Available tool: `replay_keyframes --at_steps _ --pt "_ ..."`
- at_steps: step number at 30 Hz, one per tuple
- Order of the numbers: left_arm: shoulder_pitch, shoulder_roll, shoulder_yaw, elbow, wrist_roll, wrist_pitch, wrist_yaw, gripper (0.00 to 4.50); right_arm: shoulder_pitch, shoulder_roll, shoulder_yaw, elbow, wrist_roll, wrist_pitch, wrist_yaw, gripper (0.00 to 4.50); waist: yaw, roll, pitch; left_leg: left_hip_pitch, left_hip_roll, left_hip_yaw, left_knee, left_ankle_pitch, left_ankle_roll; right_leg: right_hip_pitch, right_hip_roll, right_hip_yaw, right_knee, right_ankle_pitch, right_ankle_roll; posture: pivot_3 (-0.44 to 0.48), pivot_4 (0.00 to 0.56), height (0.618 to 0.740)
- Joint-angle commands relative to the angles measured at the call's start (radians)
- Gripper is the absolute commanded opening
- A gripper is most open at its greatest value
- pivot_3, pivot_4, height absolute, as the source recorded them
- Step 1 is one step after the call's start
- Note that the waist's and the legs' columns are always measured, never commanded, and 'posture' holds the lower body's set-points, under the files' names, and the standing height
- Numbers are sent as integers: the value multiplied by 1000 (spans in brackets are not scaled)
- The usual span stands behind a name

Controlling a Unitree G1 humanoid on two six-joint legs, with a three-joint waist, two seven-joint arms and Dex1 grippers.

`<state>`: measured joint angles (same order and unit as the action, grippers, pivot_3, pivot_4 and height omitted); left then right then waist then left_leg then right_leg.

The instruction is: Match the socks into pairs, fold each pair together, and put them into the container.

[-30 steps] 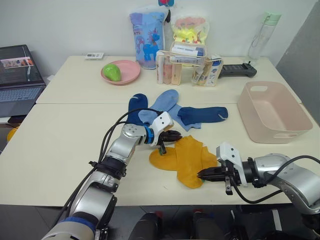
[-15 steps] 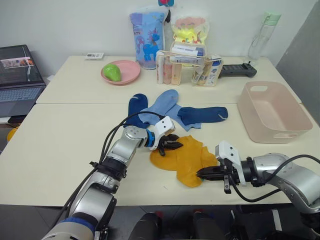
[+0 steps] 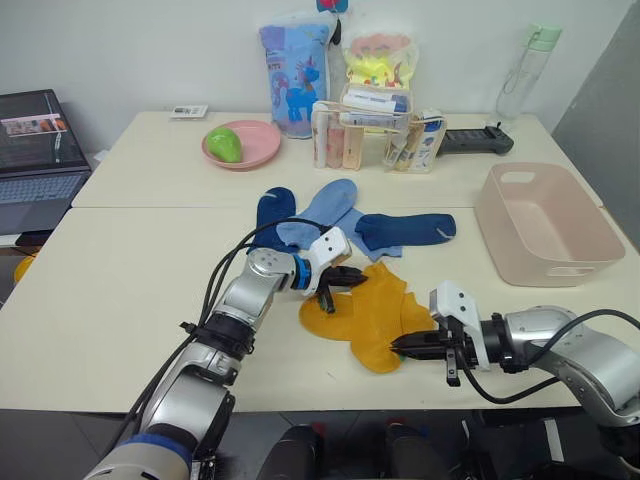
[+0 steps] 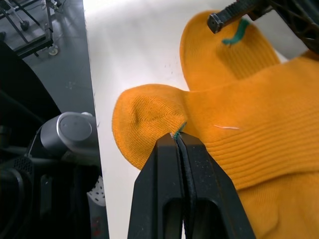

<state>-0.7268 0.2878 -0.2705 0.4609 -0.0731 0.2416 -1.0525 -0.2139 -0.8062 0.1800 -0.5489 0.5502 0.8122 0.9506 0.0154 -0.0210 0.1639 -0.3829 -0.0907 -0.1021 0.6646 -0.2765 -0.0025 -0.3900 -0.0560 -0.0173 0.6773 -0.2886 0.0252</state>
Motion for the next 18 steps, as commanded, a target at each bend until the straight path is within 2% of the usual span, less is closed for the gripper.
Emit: replay_keyframes --at_steps 1,4,6,10,14,18 --pt "-29 3 30 -12 -17 -30 4 20 -16 -3 -10 -26 0 -16 -3 0 0 0 0 0 0 0 0 0 0 0 0 0 0 0 0 0 150 740" --pt "-28 16 50 -33 -29 -13 11 20 -14 -17 -24 -29 -5 -16 -2 0 -1 0 0 0 0 0 0 0 0 0 0 0 0 0 0 0 150 740" --pt "-6 35 82 -99 -58 40 17 20 -1 -74 -36 -12 -51 -60 28 0 -1 0 0 0 0 0 0 0 0 0 0 0 0 0 0 0 150 740" --pt "87 56 167 -310 -153 219 79 20 -27 -146 -54 102 -141 -191 69 0 -6 0 0 0 0 0 0 0 0 0 0 0 0 0 0 0 150 740" --pt "231 60 196 -517 -214 351 149 20 -58 -135 -47 217 -177 -278 108 0 -14 0 0 1 0 0 0 0 0 0 0 1 1 0 0 0 150 740" --pt "346 64 185 -630 -213 382 221 20 -74 -104 -35 275 -182 -312 138 0 -13 0 0 1 0 0 0 0 0 0 0 1 1 0 0 0 150 740"
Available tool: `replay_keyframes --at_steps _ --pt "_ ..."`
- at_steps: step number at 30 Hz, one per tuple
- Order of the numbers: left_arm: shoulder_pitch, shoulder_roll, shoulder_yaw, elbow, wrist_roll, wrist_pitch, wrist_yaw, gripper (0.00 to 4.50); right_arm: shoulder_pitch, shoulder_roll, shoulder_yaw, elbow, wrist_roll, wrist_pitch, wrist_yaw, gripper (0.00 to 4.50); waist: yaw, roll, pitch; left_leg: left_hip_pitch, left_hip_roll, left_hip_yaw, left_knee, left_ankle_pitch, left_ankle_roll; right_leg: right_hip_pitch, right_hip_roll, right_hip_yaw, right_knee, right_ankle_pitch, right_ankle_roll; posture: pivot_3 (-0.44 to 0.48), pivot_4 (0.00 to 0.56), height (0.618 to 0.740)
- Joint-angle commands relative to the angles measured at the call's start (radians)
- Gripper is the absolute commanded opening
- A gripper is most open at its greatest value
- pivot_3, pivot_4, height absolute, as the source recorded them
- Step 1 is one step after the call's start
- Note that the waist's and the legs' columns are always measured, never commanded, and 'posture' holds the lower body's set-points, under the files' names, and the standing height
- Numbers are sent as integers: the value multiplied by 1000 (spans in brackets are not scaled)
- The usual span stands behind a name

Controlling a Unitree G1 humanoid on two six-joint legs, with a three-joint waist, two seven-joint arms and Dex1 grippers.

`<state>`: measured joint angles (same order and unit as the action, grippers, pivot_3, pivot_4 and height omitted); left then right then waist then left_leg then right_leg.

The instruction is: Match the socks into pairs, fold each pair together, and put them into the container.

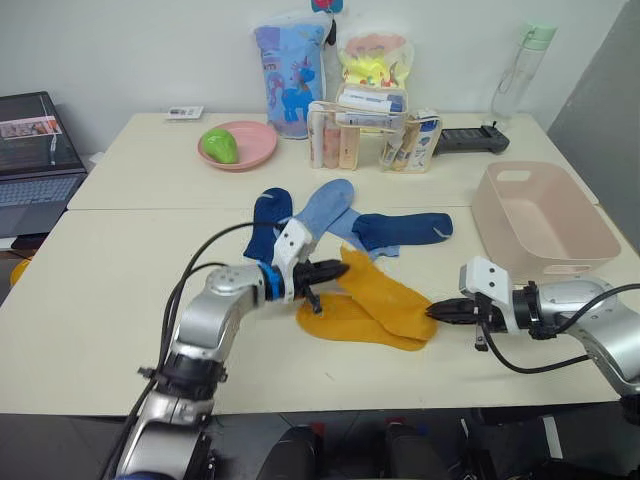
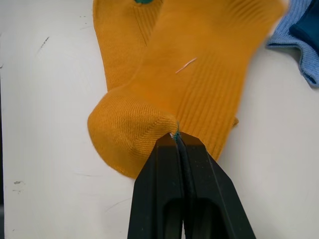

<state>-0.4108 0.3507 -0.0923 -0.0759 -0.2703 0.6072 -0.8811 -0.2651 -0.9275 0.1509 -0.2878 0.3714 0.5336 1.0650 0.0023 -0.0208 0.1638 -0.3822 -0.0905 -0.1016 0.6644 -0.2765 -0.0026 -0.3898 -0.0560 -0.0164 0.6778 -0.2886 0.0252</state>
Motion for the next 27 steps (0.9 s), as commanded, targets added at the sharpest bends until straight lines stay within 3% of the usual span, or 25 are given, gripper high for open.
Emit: replay_keyframes --at_steps 1,3,7,13,17,21,27 --pt "46 -3 5 -105 -14 17 67 20 -27 30 -3 23 -3 -36 25 0 1 0 0 0 0 0 0 0 0 0 0 0 0 0 0 0 150 740" --pt "64 -7 -3 -109 -4 7 91 20 -35 56 -3 42 -4 -38 19 0 3 0 0 0 0 0 0 0 0 0 0 0 0 0 0 0 150 740" --pt "63 -10 2 -72 6 -25 130 0 -42 74 -1 86 -48 -70 12 1024 6 0 0 0 0 0 0 0 0 0 0 0 0 0 0 0 150 740" --pt "43 50 42 -31 -22 -40 105 1647 1 50 -102 5 2 -9 -9 3157 7 0 0 0 0 0 0 0 0 0 0 0 0 0 0 0 150 740" --pt "-28 78 78 54 -58 -45 63 2901 86 60 -156 -151 66 81 -56 3170 14 0 0 0 0 0 0 0 0 0 0 0 0 0 0 0 150 740" --pt "-140 81 11 207 -4 -132 -1 2901 164 89 -113 -243 29 103 -136 3170 21 0 0 0 0 0 0 0 0 0 0 -1 -1 0 0 0 150 740" --pt "-261 50 -130 419 99 -269 -105 2901 196 112 9 -226 -133 55 -241 3170 20 0 0 0 -1 0 0 0 0 0 0 0 -1 0 0 0 150 740"
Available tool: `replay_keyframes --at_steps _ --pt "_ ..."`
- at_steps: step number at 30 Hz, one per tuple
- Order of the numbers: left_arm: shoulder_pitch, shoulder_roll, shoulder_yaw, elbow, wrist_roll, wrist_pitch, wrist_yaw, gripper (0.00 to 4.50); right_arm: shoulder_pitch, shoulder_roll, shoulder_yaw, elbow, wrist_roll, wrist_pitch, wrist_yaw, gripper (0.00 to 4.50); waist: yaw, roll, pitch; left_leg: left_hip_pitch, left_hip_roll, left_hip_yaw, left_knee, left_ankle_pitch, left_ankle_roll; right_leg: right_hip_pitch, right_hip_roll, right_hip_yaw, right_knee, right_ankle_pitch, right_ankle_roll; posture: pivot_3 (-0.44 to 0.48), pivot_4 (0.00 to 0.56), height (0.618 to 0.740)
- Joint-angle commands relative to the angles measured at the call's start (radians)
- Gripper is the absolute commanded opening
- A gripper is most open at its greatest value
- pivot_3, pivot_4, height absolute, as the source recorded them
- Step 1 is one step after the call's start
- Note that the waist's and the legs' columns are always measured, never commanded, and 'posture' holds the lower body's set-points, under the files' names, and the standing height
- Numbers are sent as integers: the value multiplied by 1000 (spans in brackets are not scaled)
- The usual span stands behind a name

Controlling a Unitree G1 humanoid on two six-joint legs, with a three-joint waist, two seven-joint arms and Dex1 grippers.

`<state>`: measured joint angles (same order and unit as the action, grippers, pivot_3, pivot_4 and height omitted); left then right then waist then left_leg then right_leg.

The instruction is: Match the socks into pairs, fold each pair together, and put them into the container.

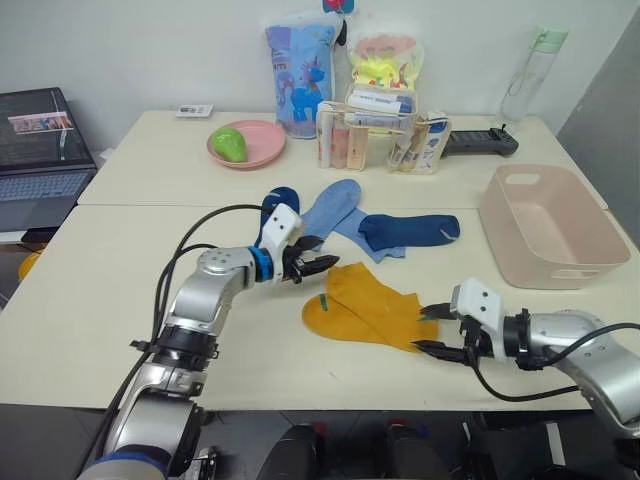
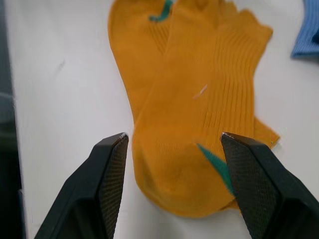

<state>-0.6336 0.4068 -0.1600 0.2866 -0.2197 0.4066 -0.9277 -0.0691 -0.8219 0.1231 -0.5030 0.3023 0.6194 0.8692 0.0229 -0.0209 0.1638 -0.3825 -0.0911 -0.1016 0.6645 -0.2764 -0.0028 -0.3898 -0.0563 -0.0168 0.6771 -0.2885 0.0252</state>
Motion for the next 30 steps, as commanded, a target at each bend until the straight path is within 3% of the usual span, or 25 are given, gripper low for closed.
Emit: replay_keyframes --at_steps 1,5,7,15,22,30 --pt "-48 -8 -79 80 62 -80 -70 2901 -2 6 47 -11 -83 -36 -54 3170 -2 0 0 0 0 0 0 0 0 0 0 0 0 0 0 0 150 740" --pt "-73 -26 -112 151 96 -111 -91 2901 -4 17 47 -23 -99 -31 -74 3170 -7 0 0 0 0 0 0 0 0 0 0 0 1 0 0 0 150 740" --pt "-80 -31 -115 177 112 -131 -87 2498 -1 17 44 -27 -101 -33 -75 2777 -7 0 0 0 0 0 0 0 0 -1 0 0 1 0 0 0 150 740" --pt "-75 -35 -98 173 110 -131 -107 16 9 7 24 -21 -97 -44 -67 26 -6 0 0 0 0 0 0 0 0 0 0 0 1 0 0 0 150 740" --pt "-68 -41 -64 141 84 -108 -91 16 -13 -7 1 -10 -91 -53 -54 26 -6 0 0 0 0 0 0 0 0 0 0 0 1 0 0 0 150 740" --pt "2 7 113 -237 -178 329 -50 16 -168 -52 -6 146 -164 -172 -26 26 -23 0 0 0 0 0 0 0 0 0 1 0 1 0 0 0 150 740"
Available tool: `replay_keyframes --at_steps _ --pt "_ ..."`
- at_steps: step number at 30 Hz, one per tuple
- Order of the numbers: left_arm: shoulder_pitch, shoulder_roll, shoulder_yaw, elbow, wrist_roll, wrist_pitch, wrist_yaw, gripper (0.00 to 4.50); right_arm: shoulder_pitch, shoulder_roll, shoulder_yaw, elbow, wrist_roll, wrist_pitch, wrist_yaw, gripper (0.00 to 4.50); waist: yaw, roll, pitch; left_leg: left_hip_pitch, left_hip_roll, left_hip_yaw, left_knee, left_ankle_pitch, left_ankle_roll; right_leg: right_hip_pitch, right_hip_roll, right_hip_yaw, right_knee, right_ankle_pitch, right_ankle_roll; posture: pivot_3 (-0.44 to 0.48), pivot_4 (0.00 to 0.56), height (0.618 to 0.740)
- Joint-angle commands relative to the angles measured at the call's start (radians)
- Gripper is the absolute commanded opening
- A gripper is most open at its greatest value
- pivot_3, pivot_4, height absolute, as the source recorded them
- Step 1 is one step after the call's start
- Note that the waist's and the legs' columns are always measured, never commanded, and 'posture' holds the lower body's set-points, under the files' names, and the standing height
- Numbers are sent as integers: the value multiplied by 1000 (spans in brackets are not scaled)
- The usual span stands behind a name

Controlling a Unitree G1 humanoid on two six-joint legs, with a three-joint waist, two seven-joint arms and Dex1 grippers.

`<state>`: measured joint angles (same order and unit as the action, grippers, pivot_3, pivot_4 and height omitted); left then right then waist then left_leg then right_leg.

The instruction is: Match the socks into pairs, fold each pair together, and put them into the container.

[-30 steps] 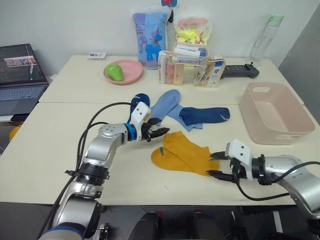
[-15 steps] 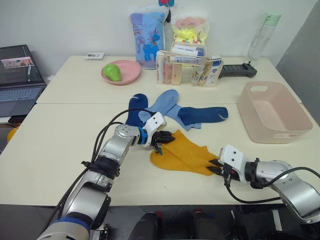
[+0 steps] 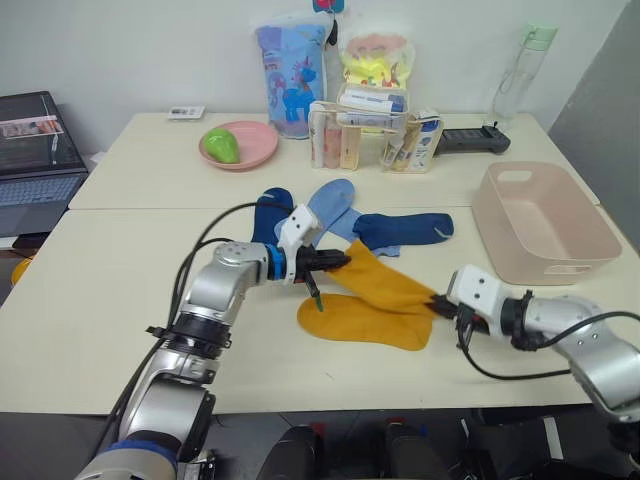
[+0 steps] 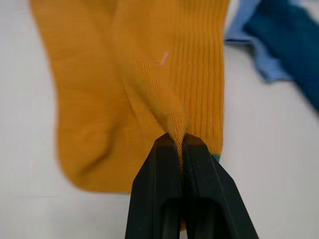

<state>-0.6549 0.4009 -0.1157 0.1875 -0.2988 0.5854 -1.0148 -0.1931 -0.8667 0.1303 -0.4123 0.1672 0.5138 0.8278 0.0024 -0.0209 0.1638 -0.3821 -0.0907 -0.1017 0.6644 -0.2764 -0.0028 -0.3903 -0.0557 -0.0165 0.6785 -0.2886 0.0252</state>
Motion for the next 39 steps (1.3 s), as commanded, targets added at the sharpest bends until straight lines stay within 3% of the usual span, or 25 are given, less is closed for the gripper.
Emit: replay_keyframes --at_steps 1,6,13,19,24,26,27,30,32,35,37,39 --pt "32 14 84 -176 -128 201 50 16 -62 -1 -10 81 -35 -83 17 26 -3 0 0 0 0 0 0 0 0 0 0 0 0 0 0 0 150 740" --pt "188 76 53 -426 -168 328 106 16 -230 84 59 311 -94 -233 44 26 -15 0 0 2 0 2 -1 0 0 0 0 2 0 0 0 0 150 740" --pt "351 -33 119 -637 -301 532 311 16 -376 227 178 509 -133 -424 158 26 -8 0 0 1 1 2 0 0 0 0 0 2 0 0 0 0 150 740" --pt "441 8 44 -643 -293 508 317 16 -438 317 244 593 -164 -522 223 26 -5 0 0 2 1 2 0 0 0 0 0 2 1 0 0 0 150 740" --pt "432 24 18 -610 -300 436 288 16 -452 360 230 594 -139 -534 251 26 -4 0 0 2 0 2 0 0 0 0 0 2 0 0 0 0 150 740" --pt "431 29 9 -603 -301 415 276 492 -451 367 223 590 -135 -537 253 0 -4 1 0 2 0 2 0 0 0 0 0 2 0 0 0 0 150 740" --pt "428 36 3 -599 -302 402 263 735 -450 370 220 585 -132 -538 252 254 -4 1 0 2 0 2 0 0 0 0 0 2 0 0 -1 0 150 740" --pt "411 74 -5 -599 -316 371 202 1682 -434 360 212 555 -116 -501 265 1085 -5 1 0 2 0 2 0 0 0 0 0 2 0 0 -1 0 150 740" --pt "362 128 22 -599 -351 372 129 2371 -417 344 185 524 -114 -484 245 1793 -4 1 0 2 0 2 0 0 0 0 0 2 1 0 -1 0 150 740" --pt "262 231 28 -502 -308 293 29 3412 -379 303 132 432 -80 -408 246 2936 -2 1 0 1 0 1 0 0 0 0 0 2 0 0 -1 0 150 740" --pt "189 259 21 -392 -260 212 -6 4020 -336 263 106 346 -54 -352 255 2943 0 1 0 1 0 1 0 0 0 0 0 2 0 0 -1 0 150 740" --pt "124 250 4 -281 -206 131 -7 4020 -291 235 95 263 -30 -295 260 2943 -1 1 0 1 0 1 -1 0 0 0 0 2 -1 0 -1 0 150 740"
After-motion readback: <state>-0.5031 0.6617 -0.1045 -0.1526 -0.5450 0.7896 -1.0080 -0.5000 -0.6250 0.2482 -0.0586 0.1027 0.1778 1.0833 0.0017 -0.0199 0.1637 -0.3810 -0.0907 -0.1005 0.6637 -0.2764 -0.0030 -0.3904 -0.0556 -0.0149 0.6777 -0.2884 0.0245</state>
